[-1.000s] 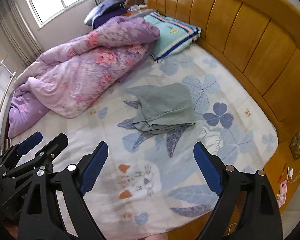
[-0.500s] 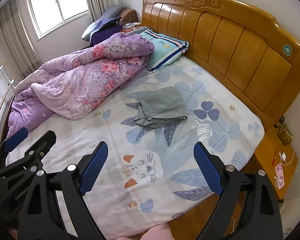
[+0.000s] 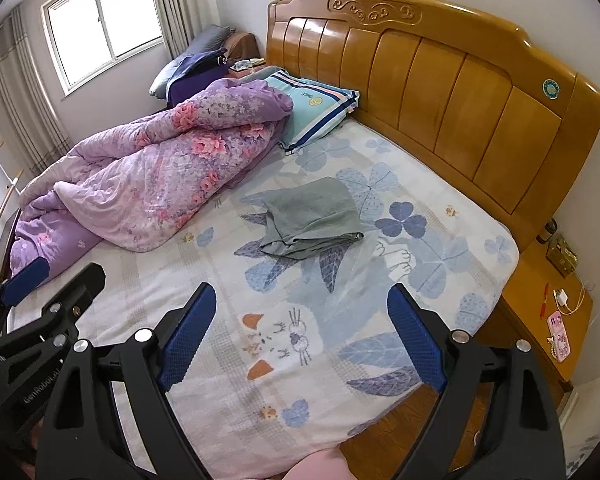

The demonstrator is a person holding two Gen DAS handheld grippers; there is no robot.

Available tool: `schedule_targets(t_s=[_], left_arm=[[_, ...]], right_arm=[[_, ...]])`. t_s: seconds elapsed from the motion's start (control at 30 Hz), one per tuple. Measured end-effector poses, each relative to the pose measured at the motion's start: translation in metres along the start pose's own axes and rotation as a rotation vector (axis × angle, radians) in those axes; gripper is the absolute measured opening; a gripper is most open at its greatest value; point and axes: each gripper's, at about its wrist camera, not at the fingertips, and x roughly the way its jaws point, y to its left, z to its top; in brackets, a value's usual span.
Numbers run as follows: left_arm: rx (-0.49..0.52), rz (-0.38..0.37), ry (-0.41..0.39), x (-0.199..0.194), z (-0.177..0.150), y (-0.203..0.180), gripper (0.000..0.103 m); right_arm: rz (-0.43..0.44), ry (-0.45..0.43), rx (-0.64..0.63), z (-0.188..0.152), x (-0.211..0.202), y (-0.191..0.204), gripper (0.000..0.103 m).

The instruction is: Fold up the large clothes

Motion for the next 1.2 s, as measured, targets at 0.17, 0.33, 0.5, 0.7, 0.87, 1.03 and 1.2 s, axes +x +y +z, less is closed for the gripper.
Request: schedule_targets(t_s=[0.17, 0.33, 0.5, 0.7, 0.87, 1.03, 1.2], left_arm=[[-0.002, -0.007, 0.004, 0.001, 0.0, 0.0, 0.083], [-0.003, -0.006, 0.009, 0.003, 0.0, 0.003, 0.083], [-0.01, -0.012, 0.004, 0.003, 0.0, 0.006, 0.083], [-0.012, -0.014, 0.008, 0.004, -0.001, 0.007, 0.083], [-0.008, -0.013, 0.016, 0.005, -0.003, 0.004, 0.083], [-0.012, -0.017, 0.023, 0.007, -0.005, 0.003, 0.083], [-0.009, -0.017, 0.031, 0.009, -0.009, 0.001, 0.083]], right_arm=[[-0.003, -0.002, -0.005, -0.002, -0.001, 0.001, 0.084], [-0.005, -0.002, -0.019, -0.001, 0.002, 0.0, 0.084], [-0.004, -0.002, -0.025, 0.001, 0.004, 0.001, 0.084], [-0.005, -0.002, -0.024, 0.0, 0.003, 0.001, 0.084], [-0.003, 0.0, -0.027, 0.003, 0.005, 0.002, 0.084], [-0.004, 0.003, -0.028, 0.003, 0.006, 0.002, 0.084], [0.001, 0.011, -0.034, 0.005, 0.009, 0.001, 0.084]])
